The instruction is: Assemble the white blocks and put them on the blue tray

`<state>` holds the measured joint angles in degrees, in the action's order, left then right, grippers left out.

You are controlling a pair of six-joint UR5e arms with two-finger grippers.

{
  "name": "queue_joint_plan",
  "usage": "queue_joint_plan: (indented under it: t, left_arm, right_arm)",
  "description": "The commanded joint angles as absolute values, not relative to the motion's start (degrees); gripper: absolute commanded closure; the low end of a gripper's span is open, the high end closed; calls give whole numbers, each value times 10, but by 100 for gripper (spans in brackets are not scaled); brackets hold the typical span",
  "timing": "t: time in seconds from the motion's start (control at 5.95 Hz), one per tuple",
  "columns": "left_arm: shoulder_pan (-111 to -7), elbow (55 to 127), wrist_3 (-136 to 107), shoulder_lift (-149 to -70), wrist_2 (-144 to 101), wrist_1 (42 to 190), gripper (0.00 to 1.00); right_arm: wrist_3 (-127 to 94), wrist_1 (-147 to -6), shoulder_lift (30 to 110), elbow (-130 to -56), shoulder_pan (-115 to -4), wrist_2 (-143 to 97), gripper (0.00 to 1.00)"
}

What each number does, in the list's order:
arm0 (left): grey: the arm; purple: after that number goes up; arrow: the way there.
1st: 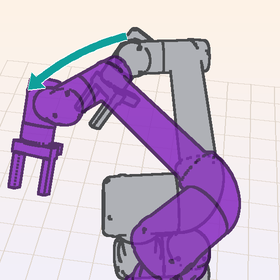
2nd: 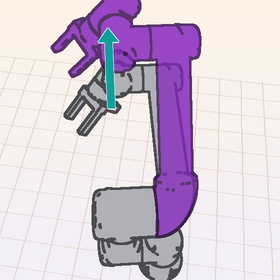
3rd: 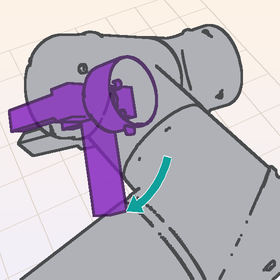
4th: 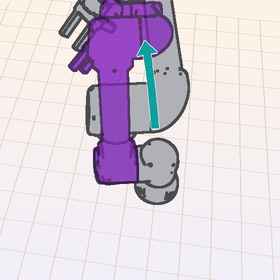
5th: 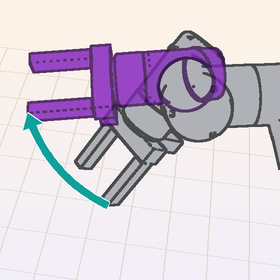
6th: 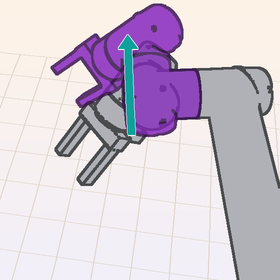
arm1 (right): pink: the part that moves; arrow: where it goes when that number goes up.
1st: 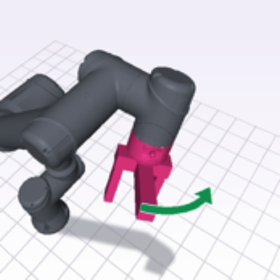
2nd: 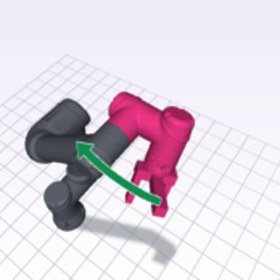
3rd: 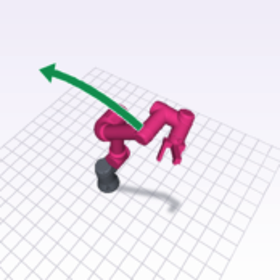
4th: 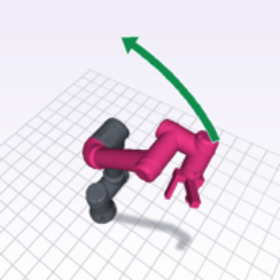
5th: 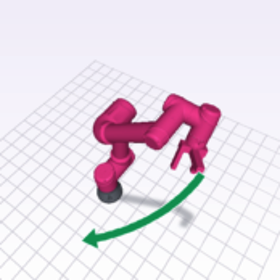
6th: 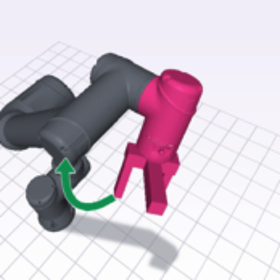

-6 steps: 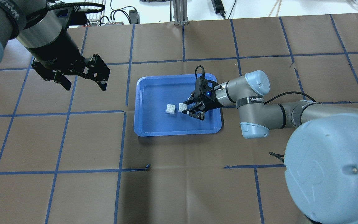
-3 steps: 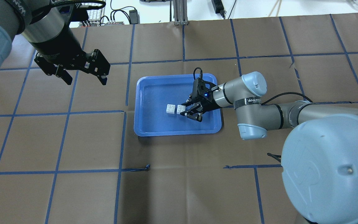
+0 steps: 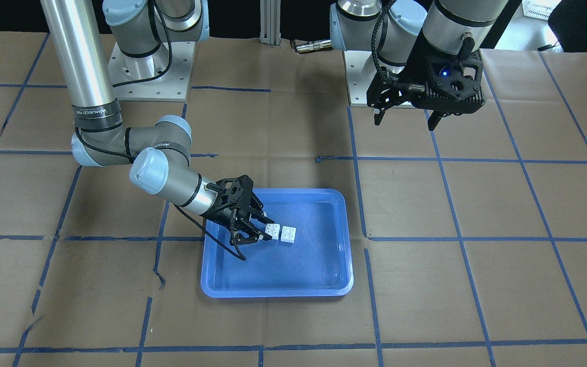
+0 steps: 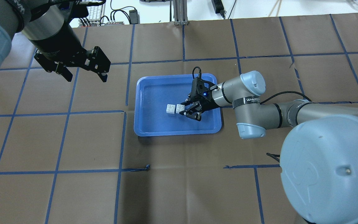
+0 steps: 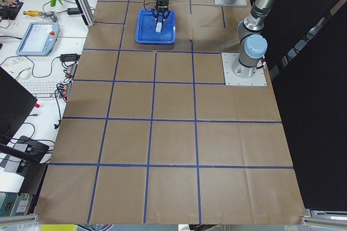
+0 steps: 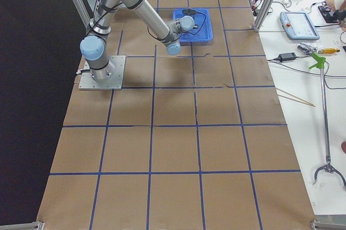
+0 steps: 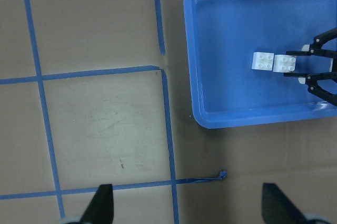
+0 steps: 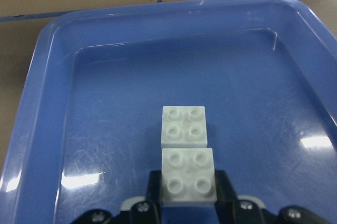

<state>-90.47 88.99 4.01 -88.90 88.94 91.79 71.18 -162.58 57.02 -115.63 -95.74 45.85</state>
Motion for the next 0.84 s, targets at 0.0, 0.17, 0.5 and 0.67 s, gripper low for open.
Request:
queue_joint_plan:
  t: [0.0, 0.17, 0.5, 0.67]
  left_arm:
    - [-903, 889, 41, -896, 889, 905, 0]
    - [-903, 889, 41, -896, 891, 904, 0]
    - [-903, 892, 42, -896, 884, 912, 0]
    - [-905, 897, 40, -897, 889, 904, 0]
  right_arm:
    - [712, -1628, 564, -1150, -958, 459, 71]
    - [712, -1628, 564, -1150, -959, 459, 71]
    - [712, -1628, 563, -1150, -965, 459, 70]
    - [712, -1627, 563, -1150, -965, 459, 70]
